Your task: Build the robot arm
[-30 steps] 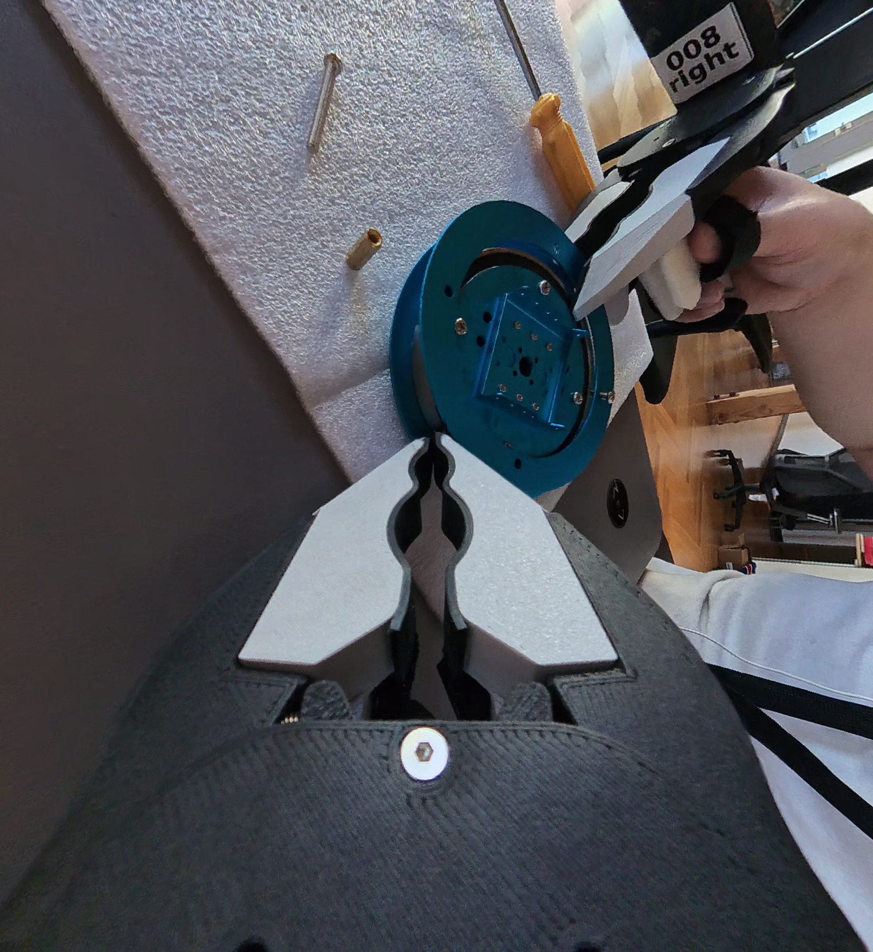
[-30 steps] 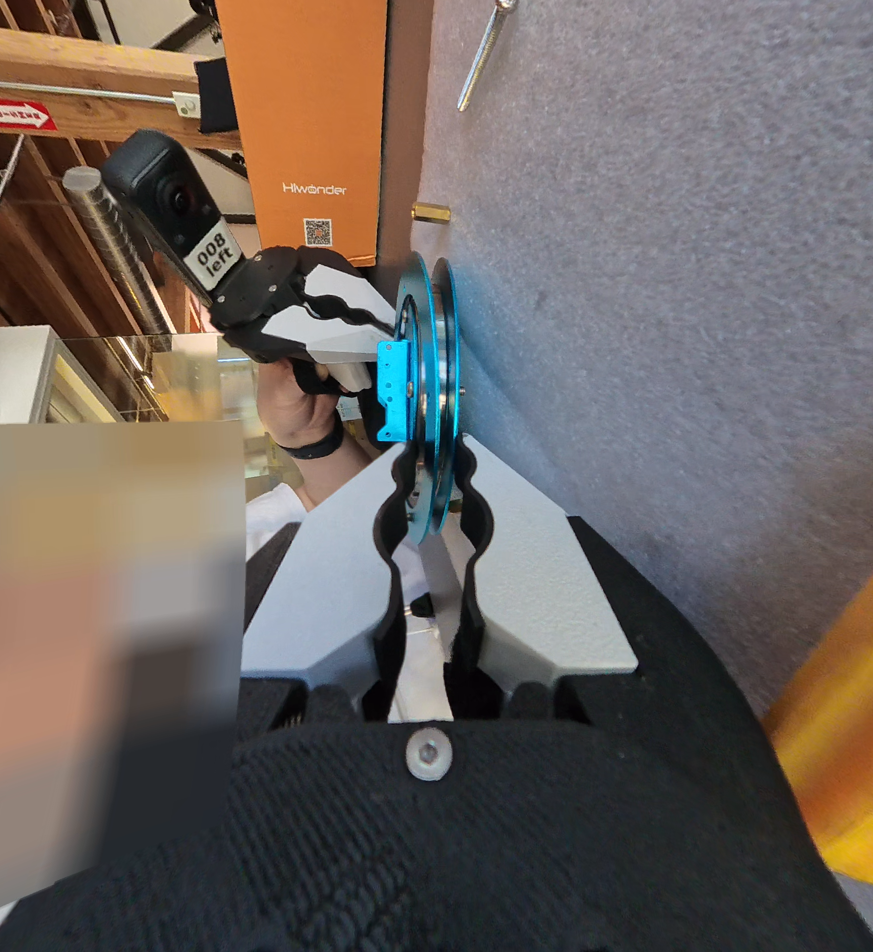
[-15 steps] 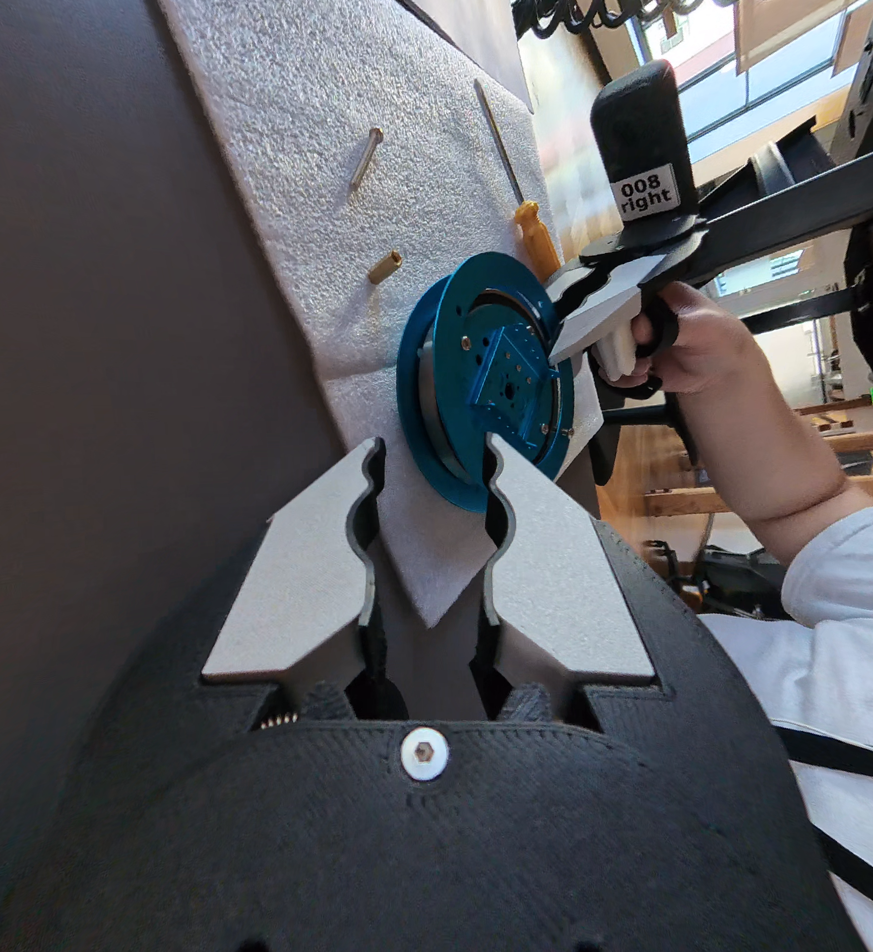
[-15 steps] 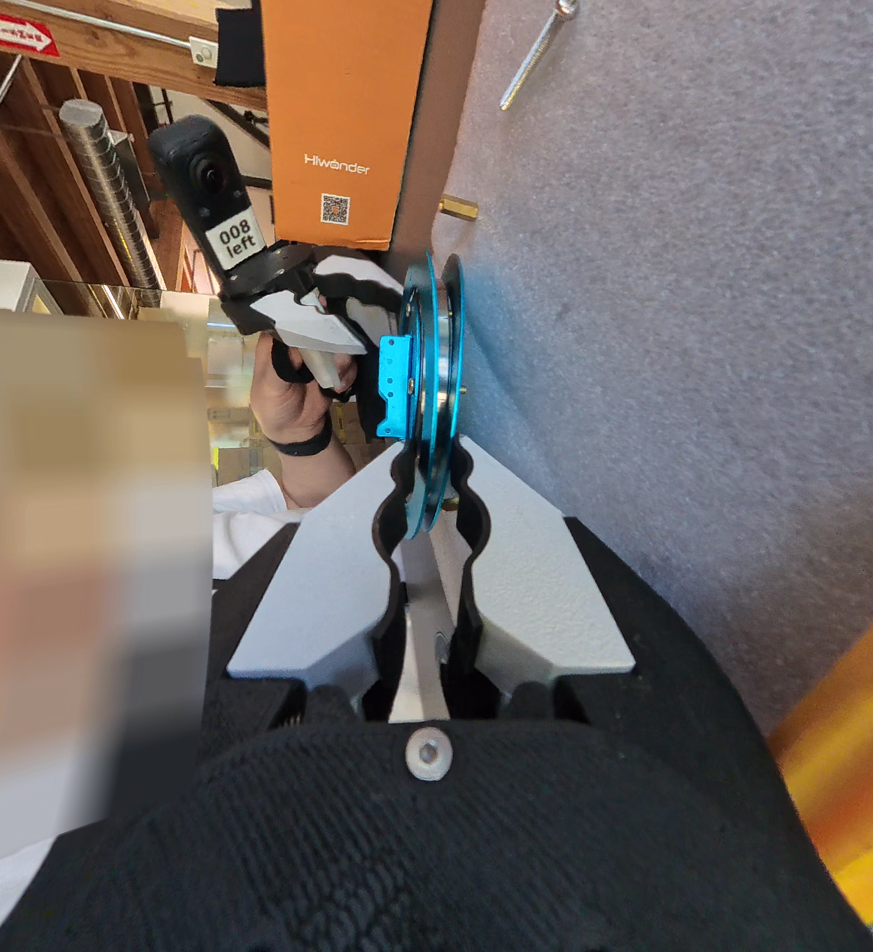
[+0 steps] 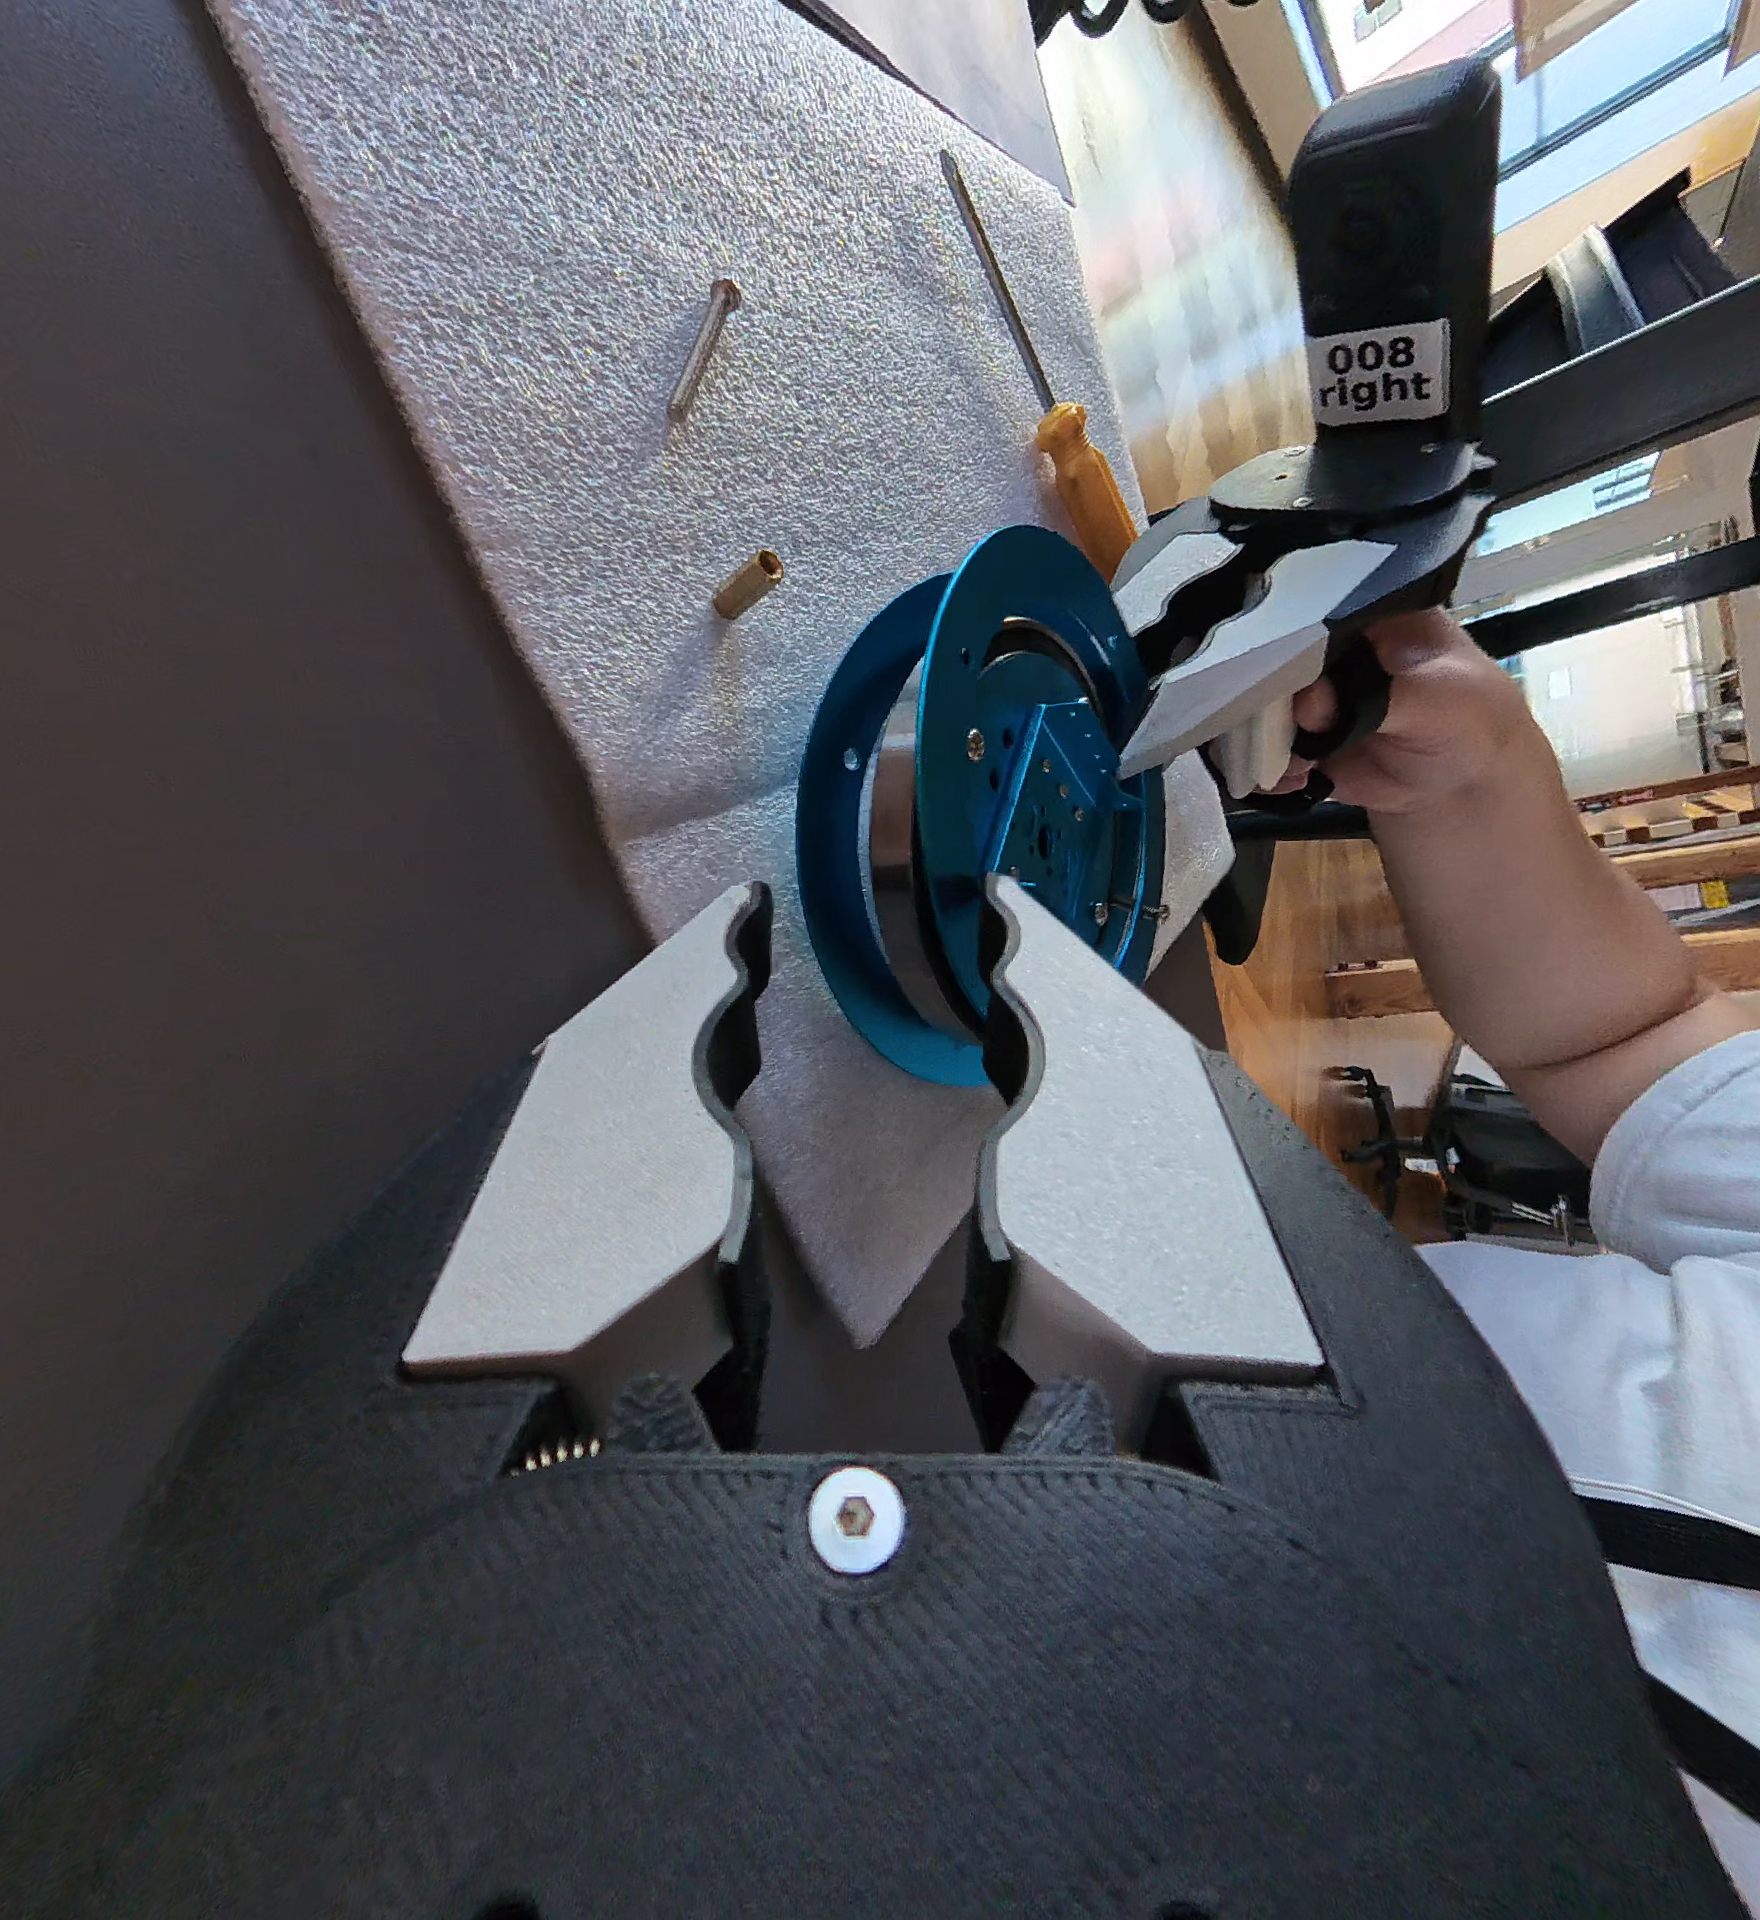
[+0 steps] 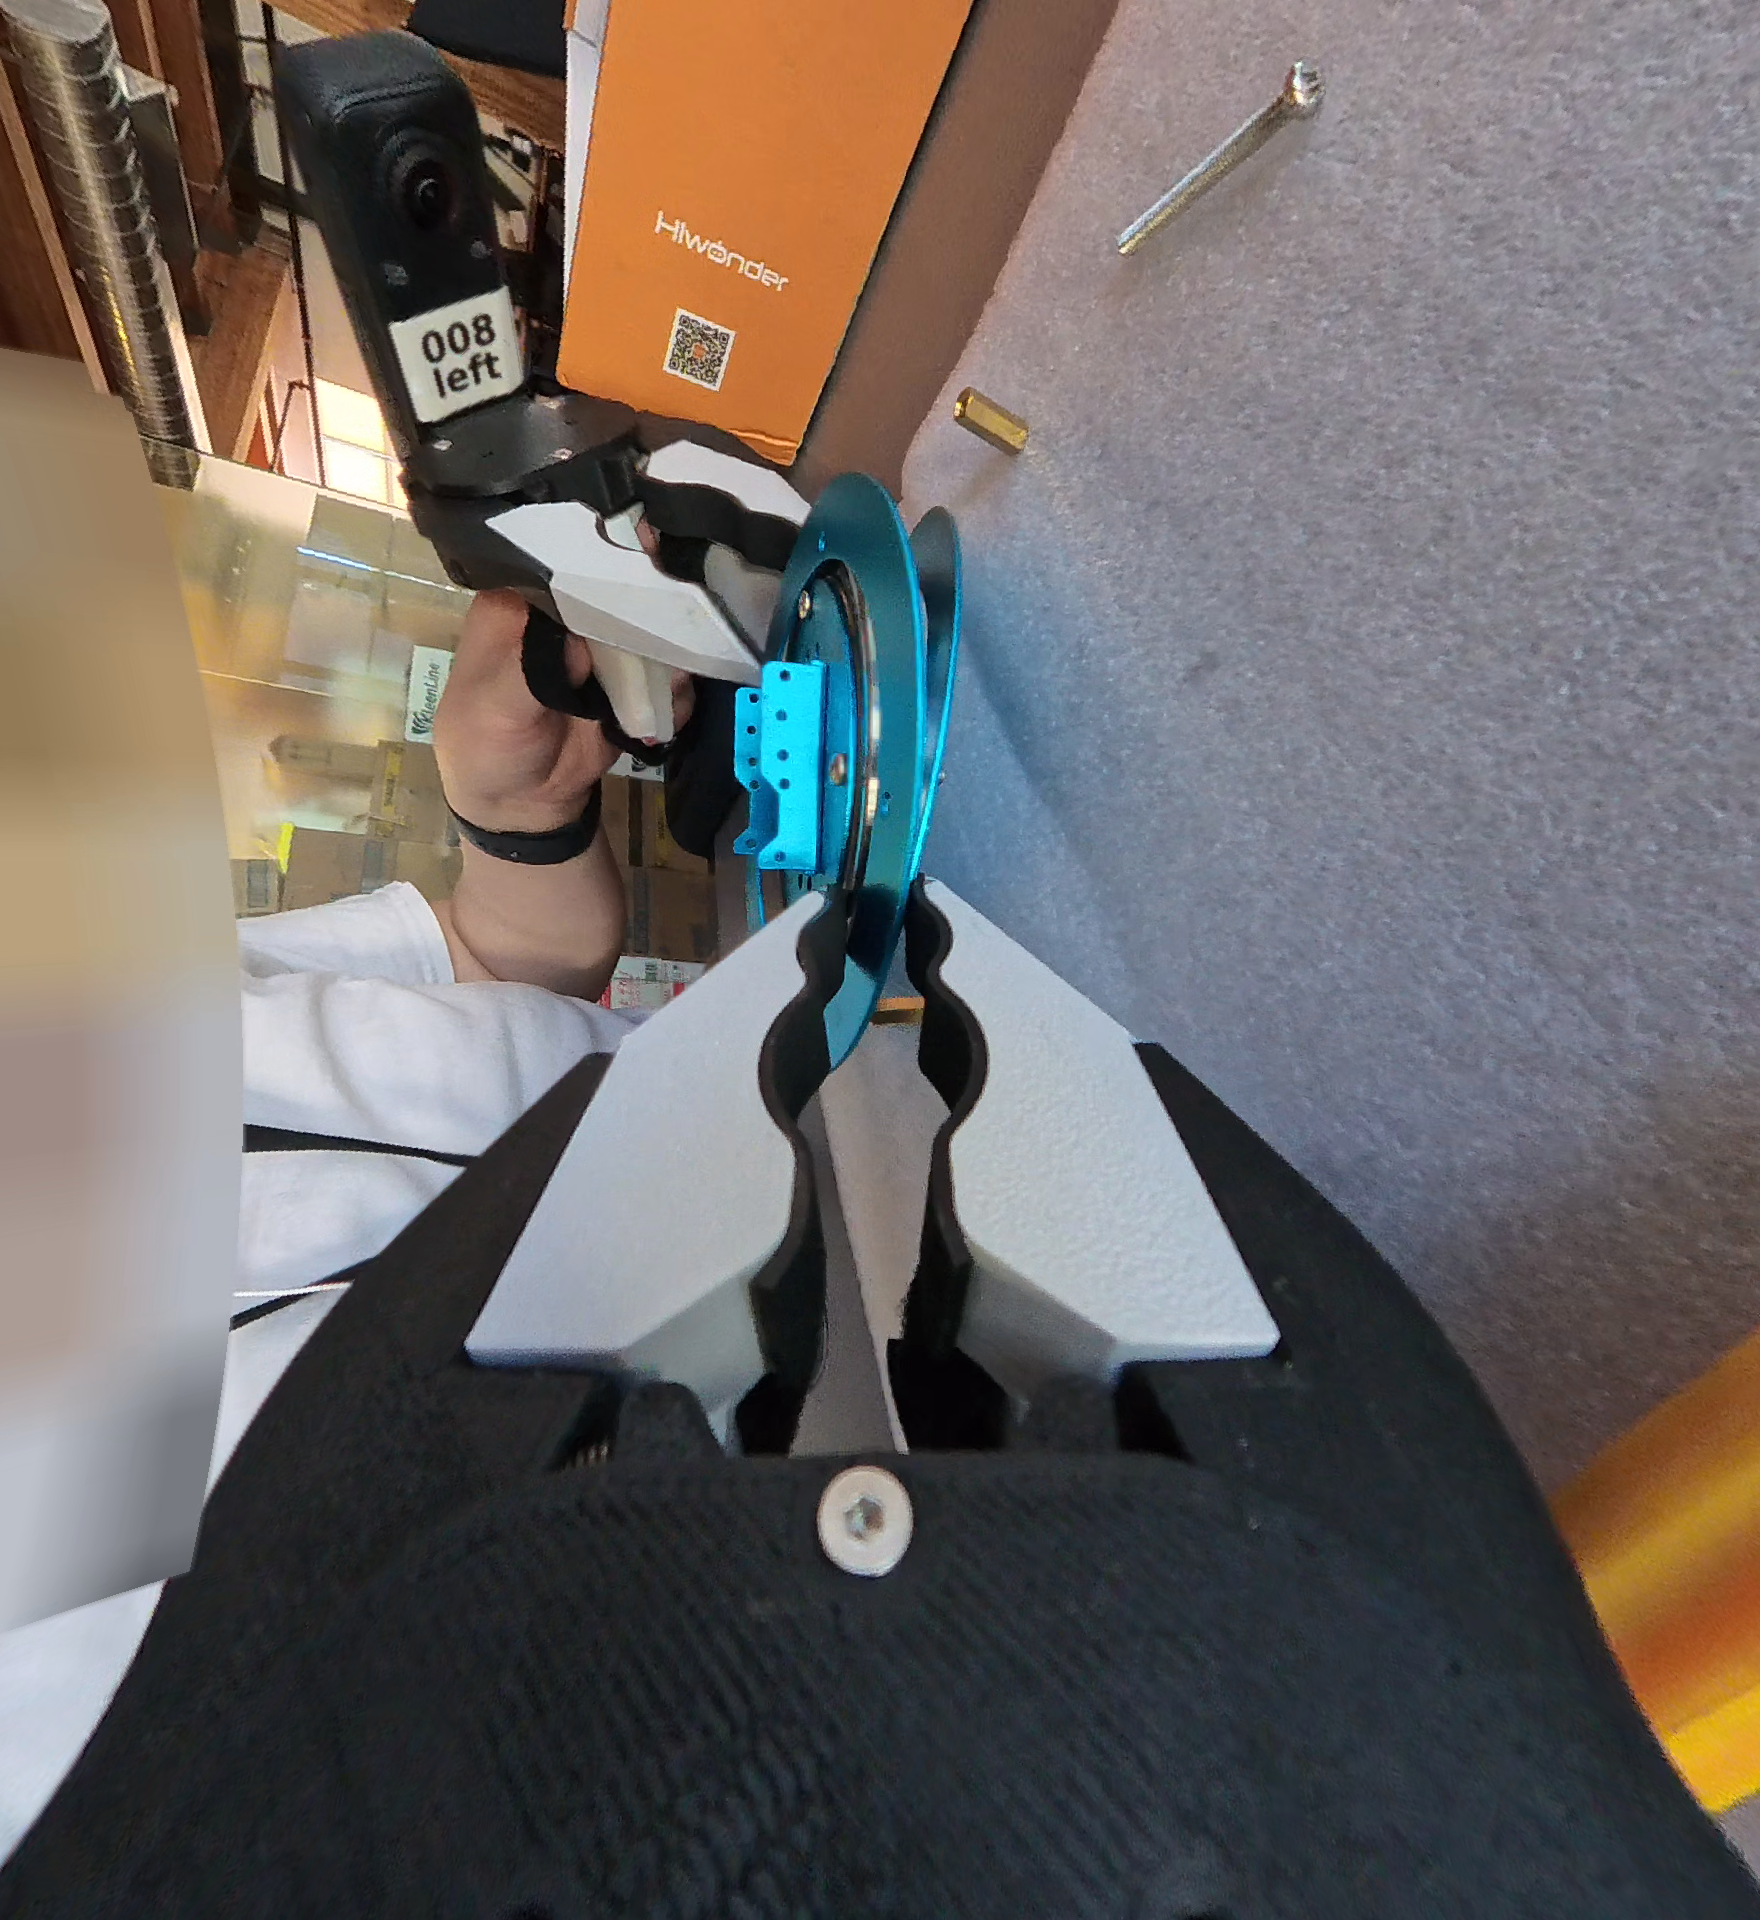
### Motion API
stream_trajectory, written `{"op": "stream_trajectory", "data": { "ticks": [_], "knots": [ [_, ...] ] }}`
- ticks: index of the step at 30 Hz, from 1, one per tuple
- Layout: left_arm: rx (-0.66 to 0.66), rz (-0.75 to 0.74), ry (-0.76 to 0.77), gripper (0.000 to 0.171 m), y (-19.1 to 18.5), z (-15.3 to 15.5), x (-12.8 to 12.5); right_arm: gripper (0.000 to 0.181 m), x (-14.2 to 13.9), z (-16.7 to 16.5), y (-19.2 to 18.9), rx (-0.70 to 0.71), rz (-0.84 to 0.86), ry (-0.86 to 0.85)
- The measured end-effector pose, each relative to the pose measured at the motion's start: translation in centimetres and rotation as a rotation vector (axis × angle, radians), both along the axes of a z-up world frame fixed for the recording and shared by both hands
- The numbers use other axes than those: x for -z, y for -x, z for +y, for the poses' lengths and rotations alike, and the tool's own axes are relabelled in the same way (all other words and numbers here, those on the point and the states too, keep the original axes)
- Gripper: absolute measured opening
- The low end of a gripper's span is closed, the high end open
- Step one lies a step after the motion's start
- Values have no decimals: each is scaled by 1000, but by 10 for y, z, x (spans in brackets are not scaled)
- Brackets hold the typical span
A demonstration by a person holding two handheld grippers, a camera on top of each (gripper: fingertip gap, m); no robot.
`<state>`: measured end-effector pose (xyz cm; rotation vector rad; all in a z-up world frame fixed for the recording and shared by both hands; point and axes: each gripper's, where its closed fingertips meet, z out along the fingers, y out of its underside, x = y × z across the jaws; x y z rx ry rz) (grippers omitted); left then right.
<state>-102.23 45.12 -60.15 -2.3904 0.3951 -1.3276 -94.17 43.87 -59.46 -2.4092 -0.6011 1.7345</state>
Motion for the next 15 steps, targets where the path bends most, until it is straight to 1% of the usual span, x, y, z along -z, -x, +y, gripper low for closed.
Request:
{"op": "stream_trajectory", "data": {
  "ticks": [1, 5, 7, 9, 10, 12, 14, 15],
  "knots": [
    [1, -19, 9, 42, -3, -1, -2, 9, 0, 0, 0, -6, -1, -13],
    [-6, -35, -7, 40, -6, 1, -2, 9, -1, -1, -1, -32, -6, -82],
    [-12, -42, -22, 42, -7, 2, -4, 9, -2, -2, -1, -40, -8, -115],
    [-11, -49, -60, 49, -7, 5, -8, 9, -2, -3, -2, -52, -9, -158],
    [-20, -40, -79, 61, -6, 8, -8, 9, -3, -3, -2, -58, -11, -178],
    [-15, -39, -120, 71, -5, 11, -11, 9, -4, -4, -2, -68, -2, -214],
    [20, -23, -136, 71, -6, 9, -10, 9, -5, -4, -2, -75, 8, -247],
    [40, -26, -134, 68, -7, 7, -10, 9, -5, -5, -2, -78, 15, -259]
  ]
}}
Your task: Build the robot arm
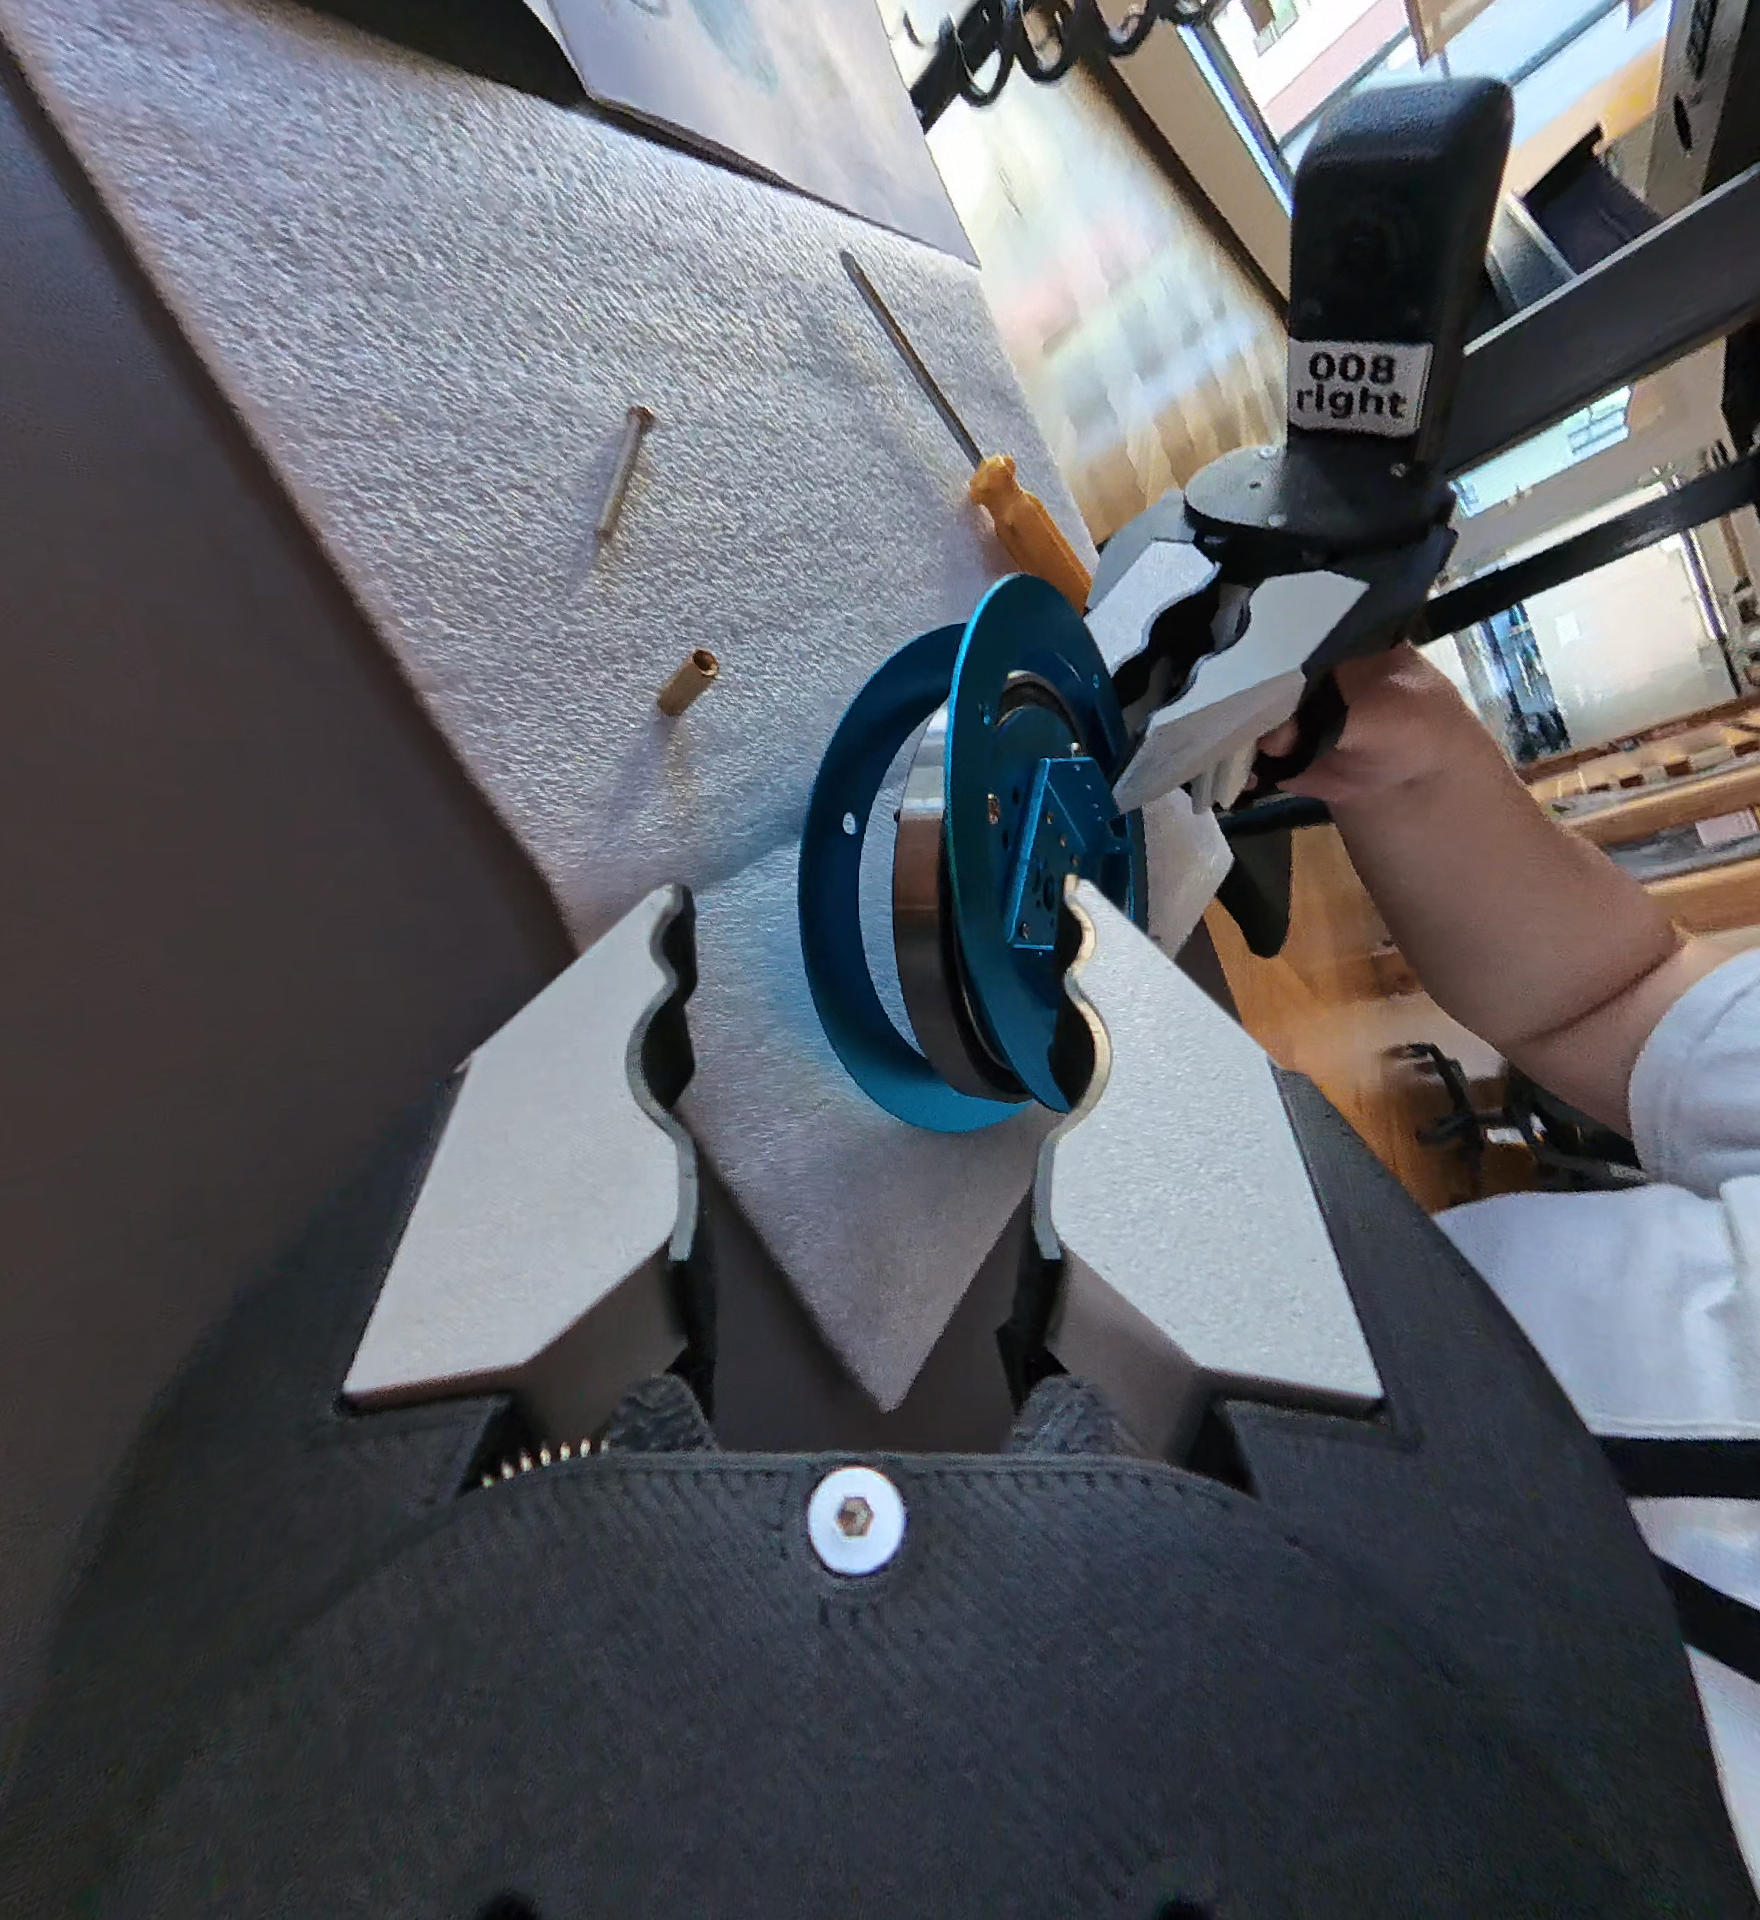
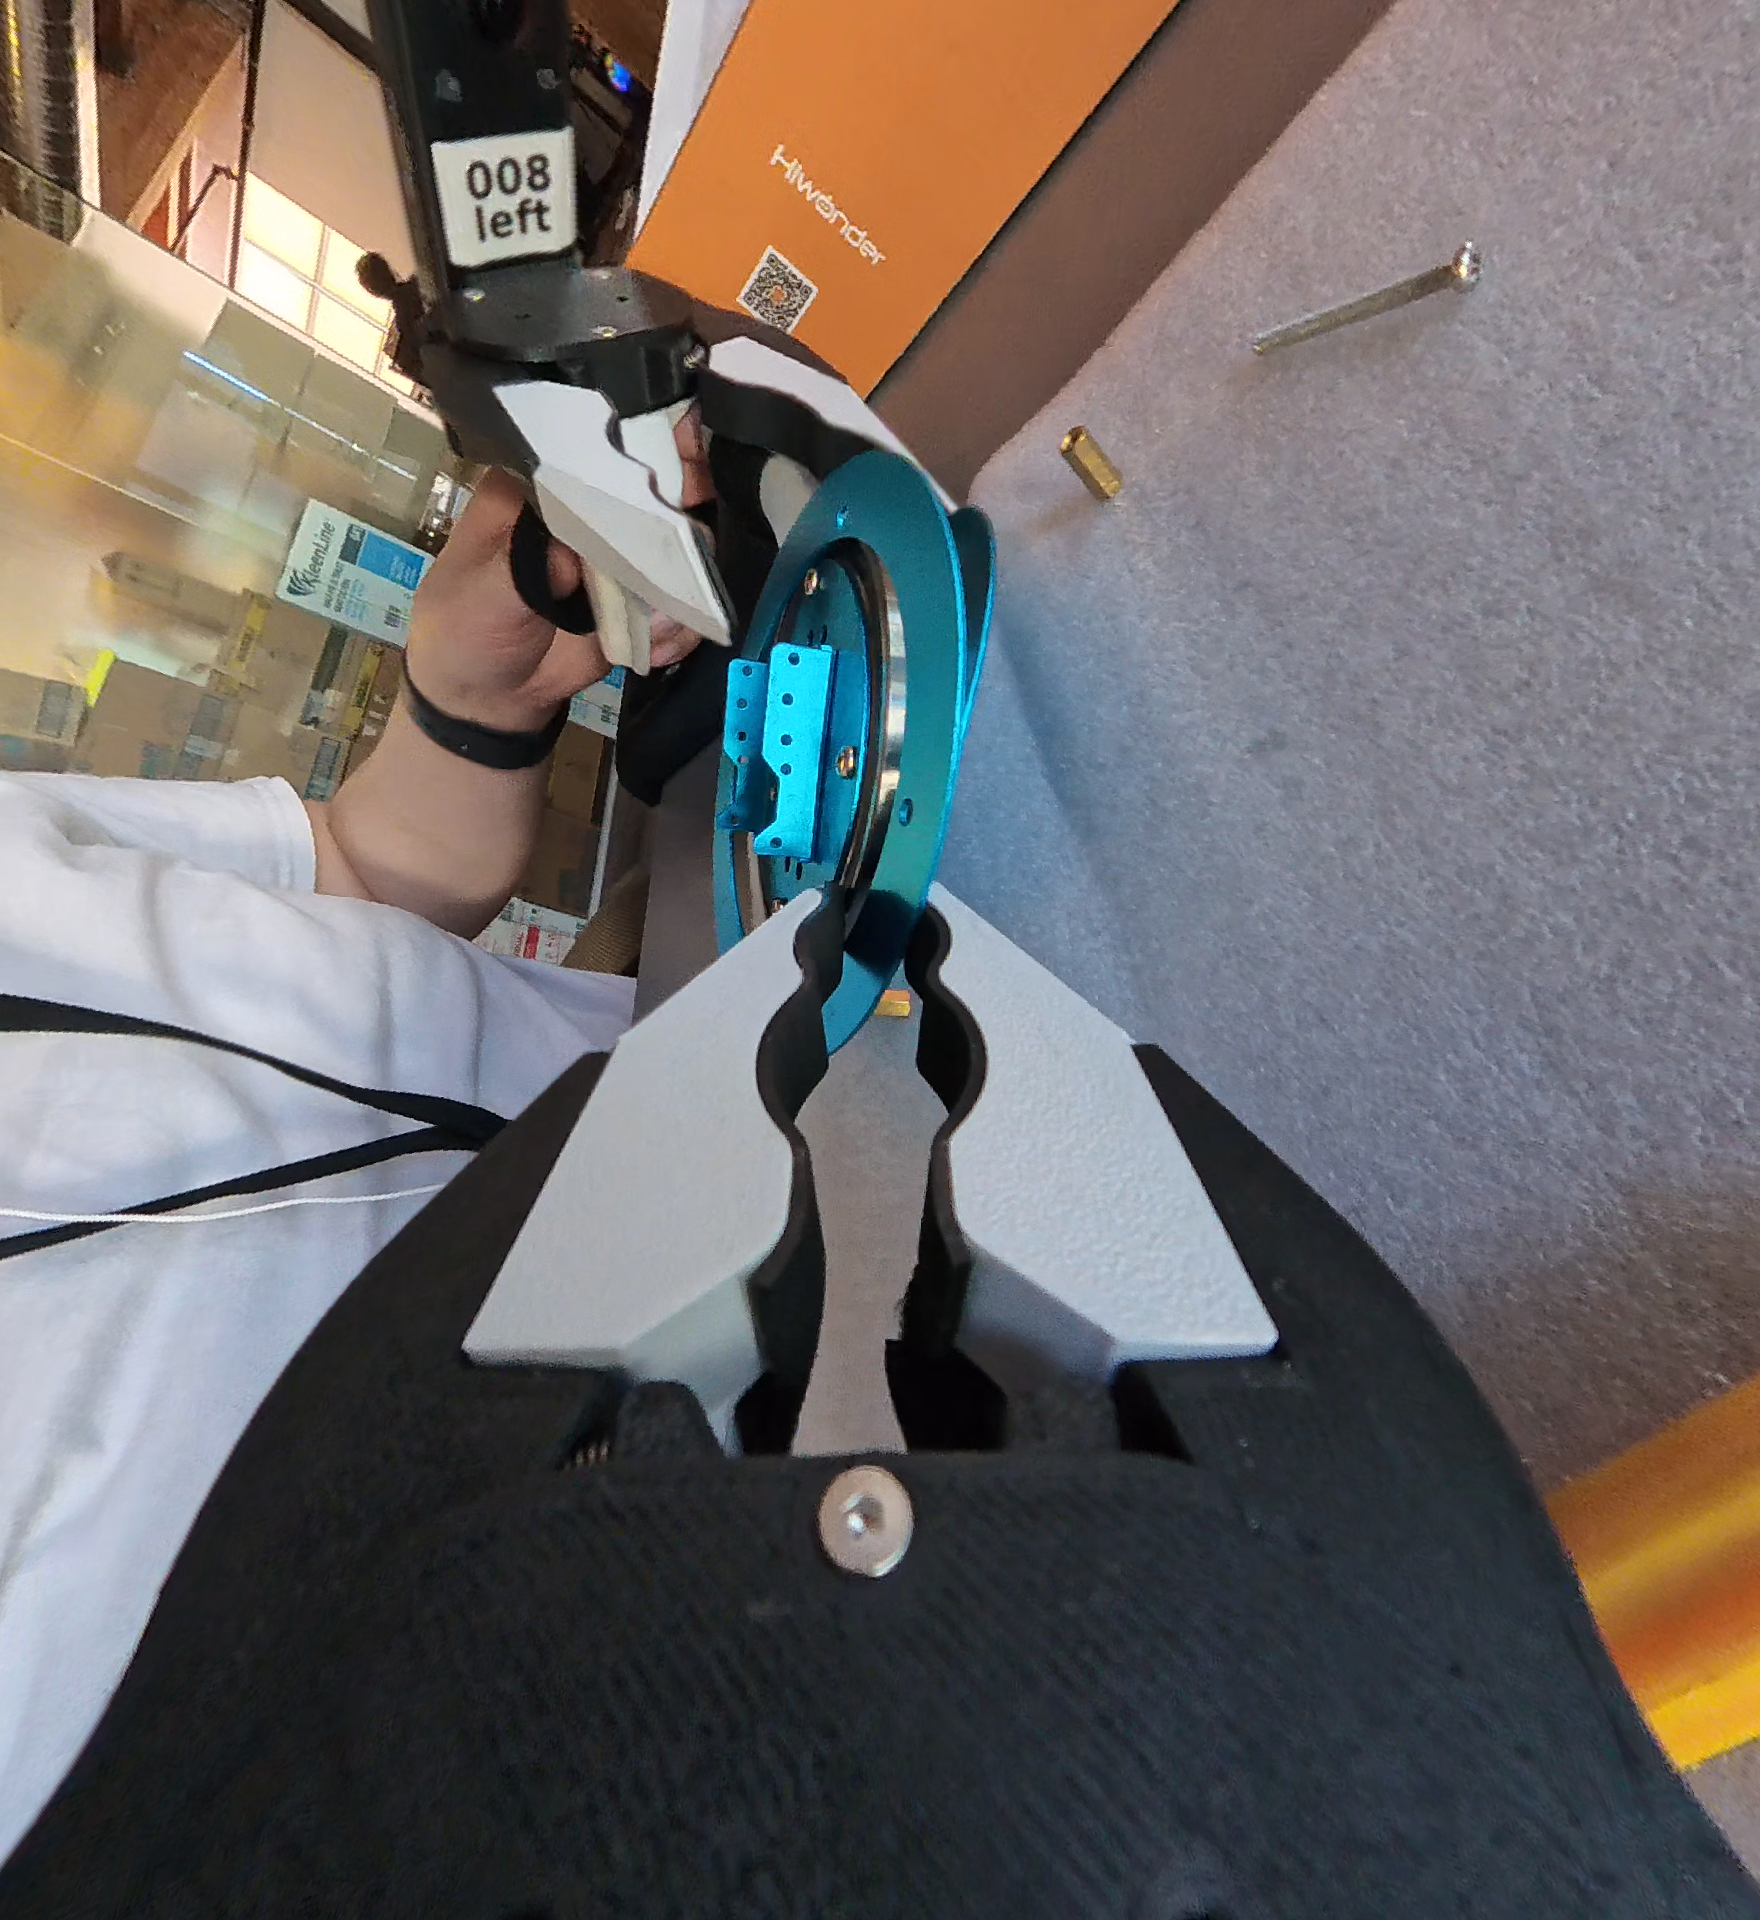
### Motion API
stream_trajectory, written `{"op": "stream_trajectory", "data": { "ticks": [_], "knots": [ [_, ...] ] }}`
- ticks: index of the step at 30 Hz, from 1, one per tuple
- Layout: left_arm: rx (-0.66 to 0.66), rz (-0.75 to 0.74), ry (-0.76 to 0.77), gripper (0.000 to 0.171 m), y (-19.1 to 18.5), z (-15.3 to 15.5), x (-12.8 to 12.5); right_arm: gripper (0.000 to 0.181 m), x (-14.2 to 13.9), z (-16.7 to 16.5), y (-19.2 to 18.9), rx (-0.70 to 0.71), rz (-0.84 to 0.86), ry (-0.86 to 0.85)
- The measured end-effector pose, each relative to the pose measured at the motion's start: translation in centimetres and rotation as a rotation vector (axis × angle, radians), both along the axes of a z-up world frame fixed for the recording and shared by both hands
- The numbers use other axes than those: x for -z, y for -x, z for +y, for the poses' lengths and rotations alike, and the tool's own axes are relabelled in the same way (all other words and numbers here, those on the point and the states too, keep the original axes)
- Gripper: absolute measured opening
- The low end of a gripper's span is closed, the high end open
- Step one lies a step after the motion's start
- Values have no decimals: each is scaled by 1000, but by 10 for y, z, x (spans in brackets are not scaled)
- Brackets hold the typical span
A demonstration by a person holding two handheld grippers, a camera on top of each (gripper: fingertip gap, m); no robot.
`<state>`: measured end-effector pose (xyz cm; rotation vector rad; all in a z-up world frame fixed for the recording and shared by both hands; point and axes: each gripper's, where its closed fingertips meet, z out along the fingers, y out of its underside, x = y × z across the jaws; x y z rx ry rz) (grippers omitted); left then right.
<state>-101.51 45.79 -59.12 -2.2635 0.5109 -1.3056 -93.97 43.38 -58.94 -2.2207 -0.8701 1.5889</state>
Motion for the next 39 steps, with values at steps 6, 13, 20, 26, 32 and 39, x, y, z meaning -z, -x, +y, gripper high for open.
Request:
{"op": "stream_trajectory", "data": {
  "ticks": [6, 13, 20, 26, 32, 39],
  "knots": [
    [121, -60, 108, 44, -9, -15, 1, 9, -3, -3, 0, -23, 14, -94],
    [140, -55, 159, 42, -8, -21, 2, 9, -3, -5, 1, -27, 16, -135],
    [95, -36, 251, 34, -7, -24, 6, 12, 0, -2, 1, 21, 17, 24],
    [19, -57, 312, 32, -7, -25, 5, 11, 2, 0, 1, 61, 24, 188],
    [-63, -113, 342, 29, -7, -19, -4, 8, -5, -1, 0, 92, 86, 386],
    [-46, -90, 330, 26, -8, -24, 3, 7, 0, -3, -2, 47, 70, 354]
  ]
}}
